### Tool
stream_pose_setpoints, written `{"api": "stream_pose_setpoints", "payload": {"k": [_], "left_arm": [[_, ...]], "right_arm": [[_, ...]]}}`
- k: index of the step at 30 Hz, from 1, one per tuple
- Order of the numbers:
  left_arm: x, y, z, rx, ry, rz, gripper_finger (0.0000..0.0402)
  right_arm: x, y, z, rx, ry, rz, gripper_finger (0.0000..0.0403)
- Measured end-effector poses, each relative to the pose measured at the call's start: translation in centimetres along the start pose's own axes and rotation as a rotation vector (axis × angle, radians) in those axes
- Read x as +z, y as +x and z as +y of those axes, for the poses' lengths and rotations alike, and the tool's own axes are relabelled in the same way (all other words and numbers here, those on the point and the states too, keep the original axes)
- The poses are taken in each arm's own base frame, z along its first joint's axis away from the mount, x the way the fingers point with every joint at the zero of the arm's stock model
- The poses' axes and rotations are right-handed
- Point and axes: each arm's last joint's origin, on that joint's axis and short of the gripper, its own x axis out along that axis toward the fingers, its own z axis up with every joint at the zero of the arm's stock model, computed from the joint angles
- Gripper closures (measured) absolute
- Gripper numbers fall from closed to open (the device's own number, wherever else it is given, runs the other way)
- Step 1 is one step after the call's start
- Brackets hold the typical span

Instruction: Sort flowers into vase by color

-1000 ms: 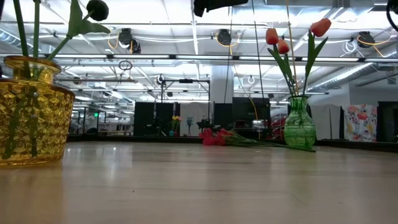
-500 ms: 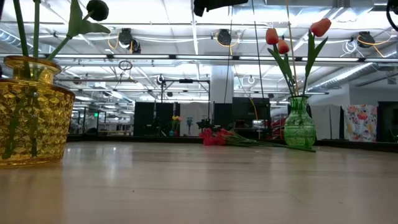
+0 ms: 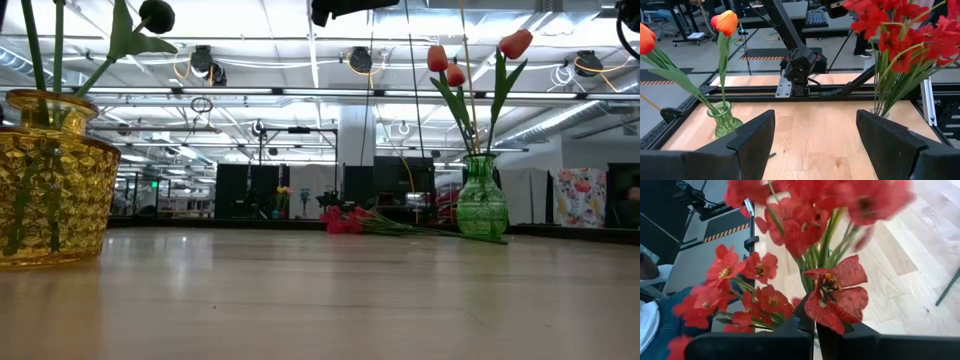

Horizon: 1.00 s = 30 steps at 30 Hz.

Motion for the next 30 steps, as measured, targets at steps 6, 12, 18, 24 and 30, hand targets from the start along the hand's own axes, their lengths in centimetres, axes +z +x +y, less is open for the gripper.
{"api": "stream_pose_setpoints", "payload": {"k": [6, 12, 18, 24, 30], "left_arm": [[0.0, 0.0, 0.0, 0.000, 0.014, 0.000, 0.0114], [0.0, 0.0, 0.0, 0.000, 0.016, 0.000, 0.0114], [0.1, 0.0, 0.0, 0.014, 0.014, -0.006, 0.0114], [0.4, 0.1, 1.0, 0.072, -0.047, -0.039, 0.0114], [1.0, 0.4, 2.7, 0.118, -0.070, -0.055, 0.0114]], "right_arm": [[-0.1, 0.0, -0.1, -0.002, -0.003, 0.034, 0.0402], [0.1, -0.2, -0.5, 0.001, 0.040, 0.058, 0.0402], [0.1, -0.3, -0.6, -0.005, 0.040, 0.047, 0.0366], [0.2, -0.3, -1.0, -0.032, 0.084, 0.048, 0.0272], [1.2, -1.1, -1.2, -0.006, 0.117, -0.007, 0.0218]]}}
